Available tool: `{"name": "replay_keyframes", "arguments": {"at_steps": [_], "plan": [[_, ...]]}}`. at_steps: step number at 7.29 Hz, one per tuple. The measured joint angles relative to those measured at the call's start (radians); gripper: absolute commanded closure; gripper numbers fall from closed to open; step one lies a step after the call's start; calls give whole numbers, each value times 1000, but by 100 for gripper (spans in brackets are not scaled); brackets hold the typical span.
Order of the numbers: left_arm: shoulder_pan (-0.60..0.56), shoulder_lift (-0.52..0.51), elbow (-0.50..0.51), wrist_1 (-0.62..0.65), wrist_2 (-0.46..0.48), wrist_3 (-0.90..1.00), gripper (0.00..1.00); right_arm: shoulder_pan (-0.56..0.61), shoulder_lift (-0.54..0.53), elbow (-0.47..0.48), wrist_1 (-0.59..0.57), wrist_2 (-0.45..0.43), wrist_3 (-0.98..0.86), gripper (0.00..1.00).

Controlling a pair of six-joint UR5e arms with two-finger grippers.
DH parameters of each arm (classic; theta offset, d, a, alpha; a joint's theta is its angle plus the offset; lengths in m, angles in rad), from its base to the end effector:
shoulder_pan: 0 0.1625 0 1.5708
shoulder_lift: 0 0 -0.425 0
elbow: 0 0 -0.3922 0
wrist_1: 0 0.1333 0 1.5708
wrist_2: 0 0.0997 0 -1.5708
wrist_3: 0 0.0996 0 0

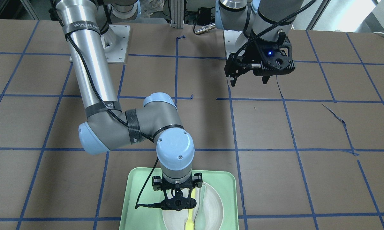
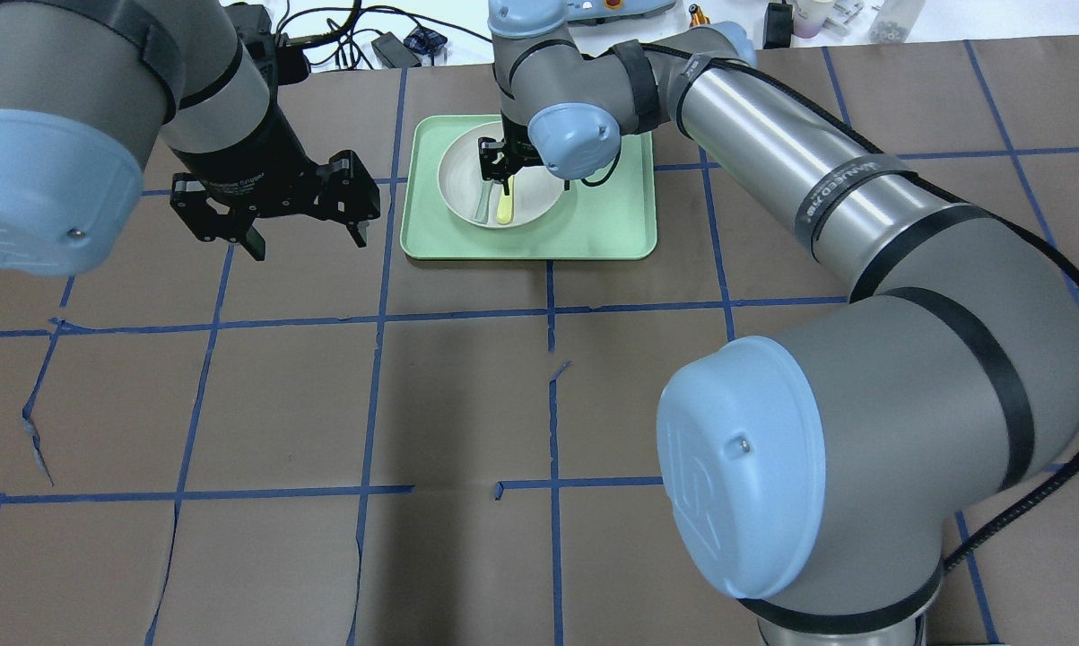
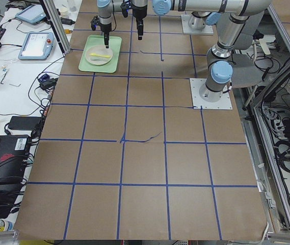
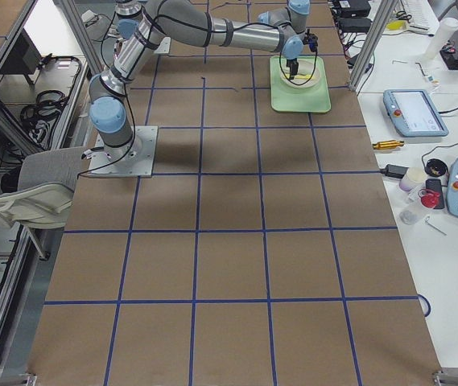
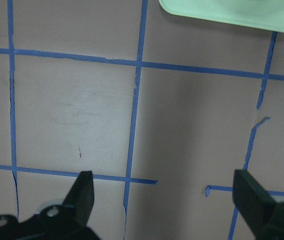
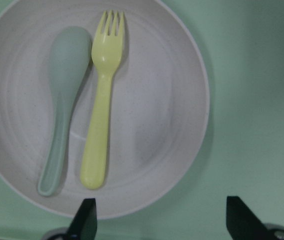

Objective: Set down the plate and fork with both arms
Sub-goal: 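Move the right gripper over the plate and lower it onto the yellow fork, then close the right gripper on the yellow fork's handle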

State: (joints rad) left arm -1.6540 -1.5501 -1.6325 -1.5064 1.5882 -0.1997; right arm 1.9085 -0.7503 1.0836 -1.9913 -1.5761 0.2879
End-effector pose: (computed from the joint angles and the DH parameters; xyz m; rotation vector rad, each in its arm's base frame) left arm -0.1714 -0.4725 0.4741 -0.1824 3.1221 -0.0400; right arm 0.3868 -0.7009 0.2334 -0.0772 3.1161 -0.1319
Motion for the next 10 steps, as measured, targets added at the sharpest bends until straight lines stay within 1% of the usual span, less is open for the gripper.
{"name": "replay_keyframes", "arguments": {"at_steps": [3, 4, 5, 6, 7, 10], "plan": [[-1, -2, 0, 0, 0, -1, 0, 10, 45, -19, -64, 15, 48, 33], [-1, -2, -1, 0, 0, -1, 0, 11, 57, -21, -91, 22, 65, 36], [-1, -2, -1, 0, -1, -1, 0, 12, 67, -22, -110, 29, 77, 40], [-1, -2, -2, 0, 0, -2, 0, 12, 75, -22, -124, 33, 85, 53], [-1, -2, -2, 0, -1, -2, 0, 12, 79, -22, -129, 34, 89, 55], [-1, -4, -2, 1, -2, -3, 0, 12, 82, -22, -138, 37, 97, 54]]}}
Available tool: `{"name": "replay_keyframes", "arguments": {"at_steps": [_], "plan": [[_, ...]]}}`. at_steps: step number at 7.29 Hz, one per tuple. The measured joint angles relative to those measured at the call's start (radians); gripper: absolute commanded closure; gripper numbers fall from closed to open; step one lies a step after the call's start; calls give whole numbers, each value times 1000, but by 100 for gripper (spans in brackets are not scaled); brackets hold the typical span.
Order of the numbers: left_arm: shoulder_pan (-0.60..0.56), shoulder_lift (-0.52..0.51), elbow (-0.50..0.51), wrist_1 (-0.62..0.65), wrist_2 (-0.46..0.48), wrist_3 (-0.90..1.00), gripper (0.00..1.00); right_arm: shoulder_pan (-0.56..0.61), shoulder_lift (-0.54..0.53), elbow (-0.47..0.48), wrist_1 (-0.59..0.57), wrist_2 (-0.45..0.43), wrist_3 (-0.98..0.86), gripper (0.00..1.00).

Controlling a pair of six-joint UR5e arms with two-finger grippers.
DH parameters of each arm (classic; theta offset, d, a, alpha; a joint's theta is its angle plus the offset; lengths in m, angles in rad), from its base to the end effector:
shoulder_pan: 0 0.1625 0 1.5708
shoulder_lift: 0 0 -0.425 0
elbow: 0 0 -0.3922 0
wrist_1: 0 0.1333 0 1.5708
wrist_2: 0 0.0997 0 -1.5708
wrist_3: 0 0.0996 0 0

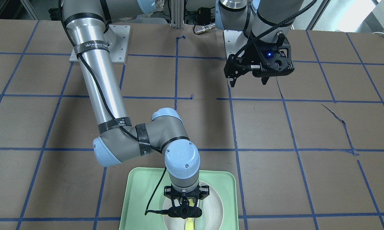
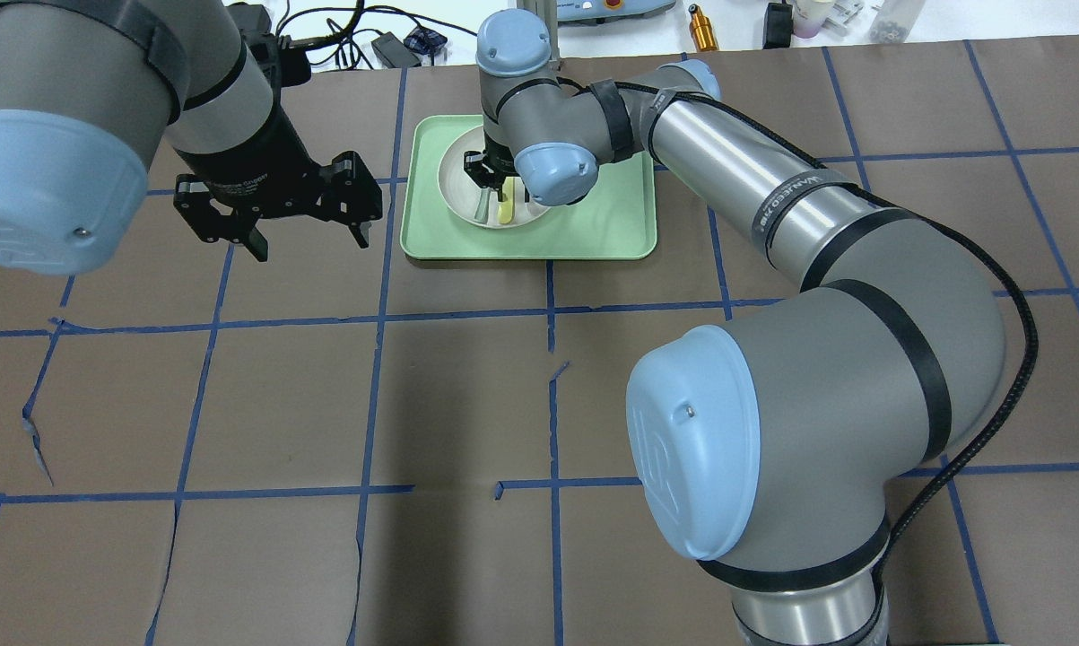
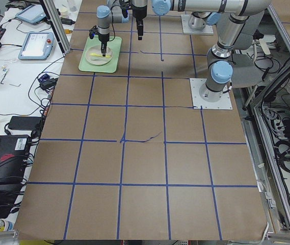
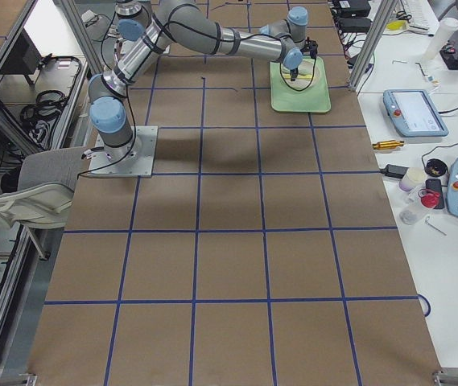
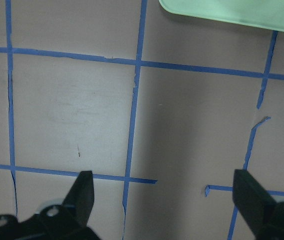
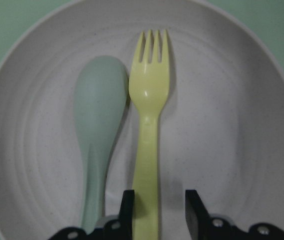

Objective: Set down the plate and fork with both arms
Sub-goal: 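Close the right gripper on the yellow fork's handle, then lift the fork with the right gripper and set it on the tray beside the plate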

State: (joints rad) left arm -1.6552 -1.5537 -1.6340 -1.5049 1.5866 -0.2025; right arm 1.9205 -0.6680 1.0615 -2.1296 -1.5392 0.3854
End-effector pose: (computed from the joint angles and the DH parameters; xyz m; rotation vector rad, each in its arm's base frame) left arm -0.1722 -0.4733 0.4718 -0.1849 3.1231 -0.0342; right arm 0.4059 -0.7148 0.1936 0.0504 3.0446 -0.2181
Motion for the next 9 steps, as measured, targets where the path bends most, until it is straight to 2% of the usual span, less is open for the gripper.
{"name": "replay_keyframes", "arguments": {"at_steps": [3, 4, 5, 7, 9], "plan": [[0, 0, -1, -1, 1, 0, 0, 0, 6, 0, -14, 6, 4, 55], [0, -1, -1, -1, 1, 0, 0, 0, 8, 0, -21, 7, 4, 65], [0, -1, -1, -1, 1, 0, 0, 0, 10, 0, -24, 7, 4, 79], [0, -3, -1, 0, 0, -1, 0, 0, 14, 1, -26, 7, 4, 85], [0, -3, 0, 0, 0, -1, 0, -1, 9, 1, -25, 5, 4, 84]]}}
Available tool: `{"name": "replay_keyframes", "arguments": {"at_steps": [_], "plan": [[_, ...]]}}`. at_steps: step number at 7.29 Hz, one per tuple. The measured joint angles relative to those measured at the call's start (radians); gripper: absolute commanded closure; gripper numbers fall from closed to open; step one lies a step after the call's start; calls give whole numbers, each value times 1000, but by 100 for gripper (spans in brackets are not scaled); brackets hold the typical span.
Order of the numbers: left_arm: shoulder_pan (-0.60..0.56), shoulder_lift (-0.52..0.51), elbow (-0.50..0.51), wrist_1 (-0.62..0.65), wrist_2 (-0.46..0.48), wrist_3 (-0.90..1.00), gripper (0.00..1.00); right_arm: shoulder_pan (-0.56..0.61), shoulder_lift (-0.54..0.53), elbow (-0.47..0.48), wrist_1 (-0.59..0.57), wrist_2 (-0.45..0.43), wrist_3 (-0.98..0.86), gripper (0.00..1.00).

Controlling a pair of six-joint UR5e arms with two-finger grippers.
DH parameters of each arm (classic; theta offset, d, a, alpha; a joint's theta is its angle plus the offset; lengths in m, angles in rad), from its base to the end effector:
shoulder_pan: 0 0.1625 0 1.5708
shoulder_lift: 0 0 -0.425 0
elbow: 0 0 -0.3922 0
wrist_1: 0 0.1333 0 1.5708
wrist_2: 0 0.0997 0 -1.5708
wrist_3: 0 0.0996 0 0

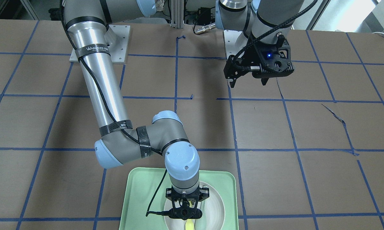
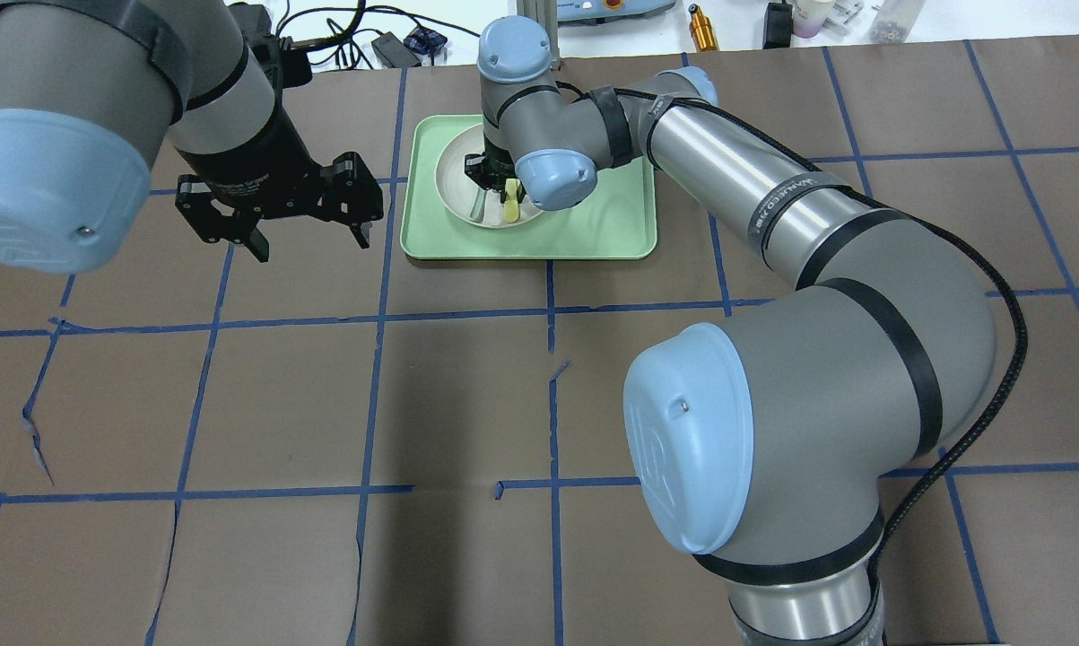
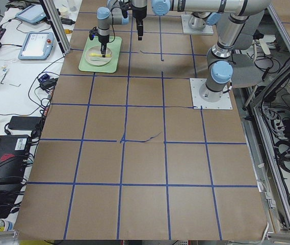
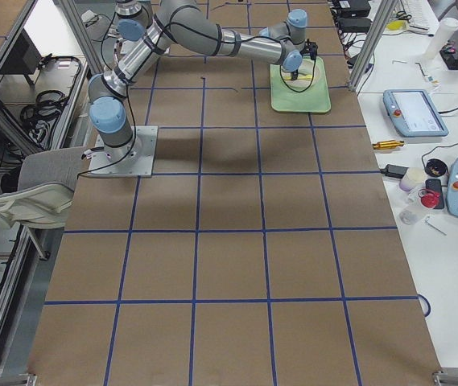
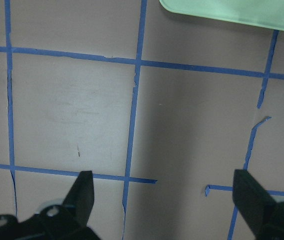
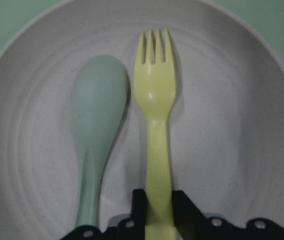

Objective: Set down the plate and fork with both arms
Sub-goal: 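Lift the fork with the right gripper and set it on the tray beside the plate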

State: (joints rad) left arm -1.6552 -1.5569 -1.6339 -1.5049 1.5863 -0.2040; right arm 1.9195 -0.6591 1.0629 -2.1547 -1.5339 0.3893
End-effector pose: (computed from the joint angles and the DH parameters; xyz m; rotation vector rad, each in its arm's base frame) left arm -0.1724 -0.4743 0.4703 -0.1872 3.1229 -0.0293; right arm 0.4064 -0.7169 0.1886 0.0565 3.0328 -0.2353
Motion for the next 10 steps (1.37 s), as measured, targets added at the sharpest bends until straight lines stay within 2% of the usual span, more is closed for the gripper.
{"name": "replay_keyframes", "arguments": {"at_steps": [3, 6, 7, 8, 9, 10], "plan": [[0, 0, 3, 0, 0, 2, 0, -32, -102, 45, 12, 1, -30, 84], [0, -4, 0, 0, -1, 2, 0, -144, -161, 178, 1, 2, -164, 81], [0, -4, -1, 0, -1, 2, 0, -158, -165, 219, -9, 2, -175, 66], [0, -4, -1, 0, -1, 1, 0, -162, -166, 250, -26, 2, -179, 17], [0, -3, -1, 0, -1, 1, 0, -164, -167, 267, -41, 3, -181, 0], [0, -3, -1, 0, -1, 1, 0, -164, -171, 276, -49, 2, -183, 0]]}}
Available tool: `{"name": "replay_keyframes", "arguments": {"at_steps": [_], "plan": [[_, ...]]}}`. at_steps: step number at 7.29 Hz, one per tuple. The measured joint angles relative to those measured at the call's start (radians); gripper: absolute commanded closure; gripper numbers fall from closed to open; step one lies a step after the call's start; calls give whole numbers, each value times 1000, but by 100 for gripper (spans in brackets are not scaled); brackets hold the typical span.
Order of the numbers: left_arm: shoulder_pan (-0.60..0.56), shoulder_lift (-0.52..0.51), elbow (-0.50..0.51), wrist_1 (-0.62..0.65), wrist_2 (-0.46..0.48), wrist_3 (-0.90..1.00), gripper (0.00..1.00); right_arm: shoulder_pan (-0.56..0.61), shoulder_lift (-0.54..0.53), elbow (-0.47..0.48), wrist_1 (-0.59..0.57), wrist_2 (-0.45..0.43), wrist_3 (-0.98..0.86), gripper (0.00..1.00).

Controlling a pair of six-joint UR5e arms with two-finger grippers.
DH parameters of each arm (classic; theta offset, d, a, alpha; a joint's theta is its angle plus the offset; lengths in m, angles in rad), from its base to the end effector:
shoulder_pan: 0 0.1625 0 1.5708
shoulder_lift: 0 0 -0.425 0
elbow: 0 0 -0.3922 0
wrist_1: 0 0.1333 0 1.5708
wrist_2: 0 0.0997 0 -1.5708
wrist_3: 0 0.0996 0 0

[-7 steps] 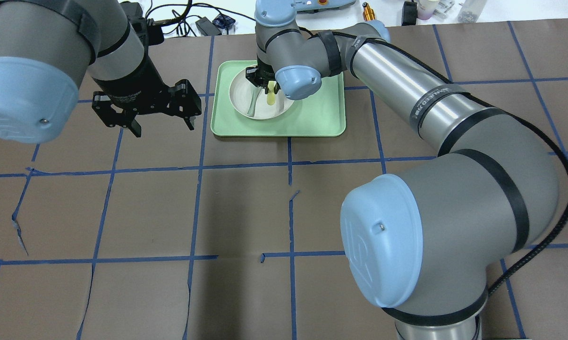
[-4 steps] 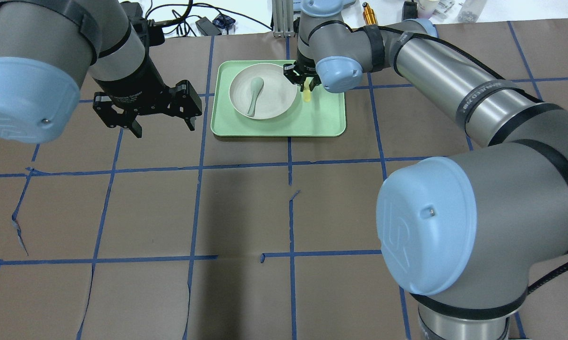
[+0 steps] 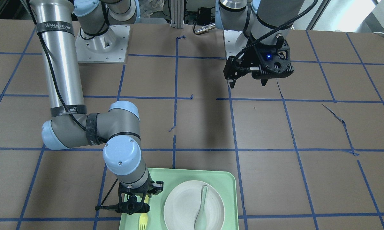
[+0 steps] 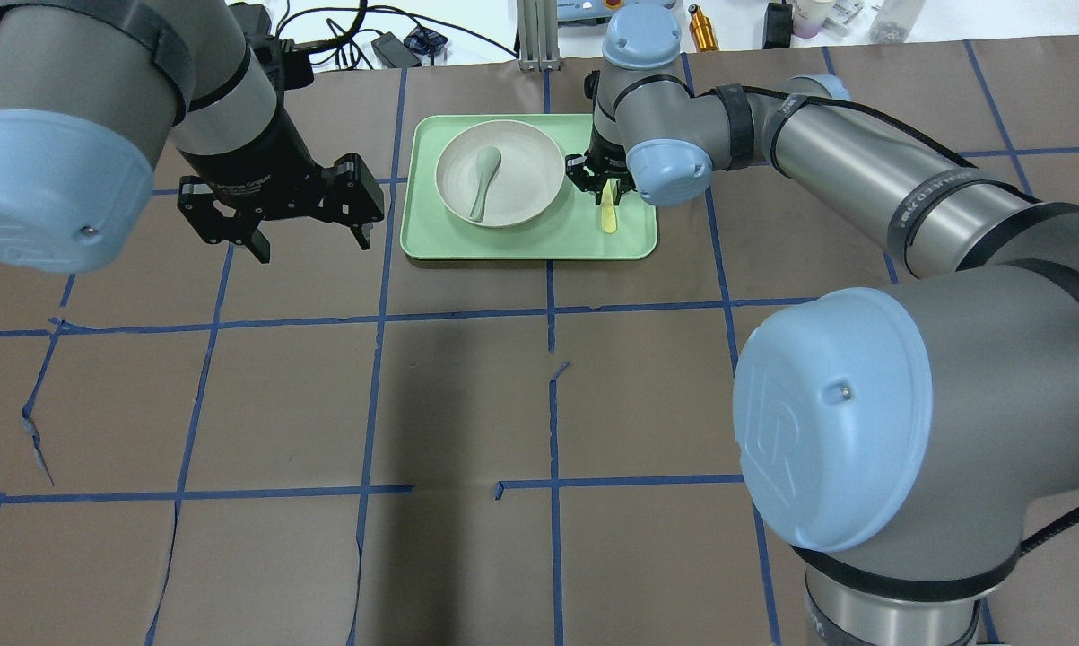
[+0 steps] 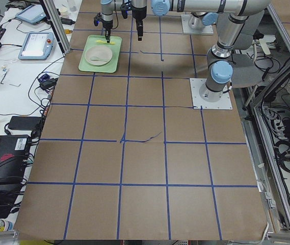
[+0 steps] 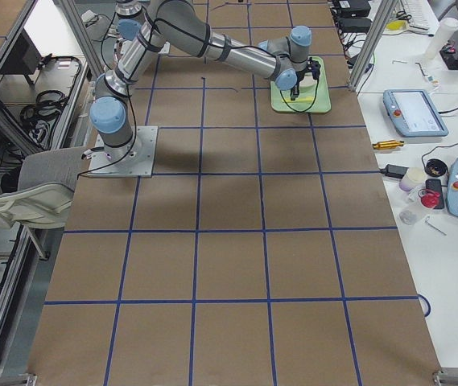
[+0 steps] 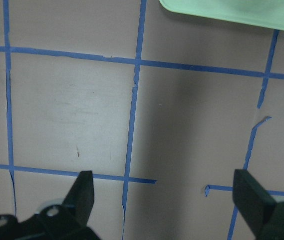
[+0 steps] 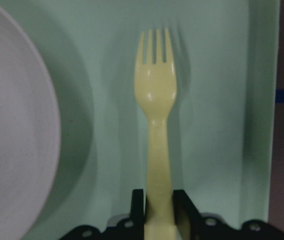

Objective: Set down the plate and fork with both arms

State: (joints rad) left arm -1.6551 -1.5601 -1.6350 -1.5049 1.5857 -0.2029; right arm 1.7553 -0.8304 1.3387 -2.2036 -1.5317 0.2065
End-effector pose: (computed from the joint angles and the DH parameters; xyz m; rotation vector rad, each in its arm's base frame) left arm -0.1724 -0.4752 0.4682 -0.1856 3.1230 -0.0225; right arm 0.2707 -0.7029 0.1990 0.0301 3.0739 -0.1763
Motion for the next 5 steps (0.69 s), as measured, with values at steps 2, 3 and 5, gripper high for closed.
{"name": "replay_keyframes", "arguments": {"at_steps": [2, 3, 5], "plan": [[0, 1, 2, 0, 0, 0, 0, -4, -65, 11, 64, -7, -8, 0], [0, 2, 3, 0, 1, 0, 0, -12, -150, 19, 174, -15, -27, 0], [0, 6, 1, -1, 2, 3, 0, -55, -341, 36, 343, -21, -93, 0]]}}
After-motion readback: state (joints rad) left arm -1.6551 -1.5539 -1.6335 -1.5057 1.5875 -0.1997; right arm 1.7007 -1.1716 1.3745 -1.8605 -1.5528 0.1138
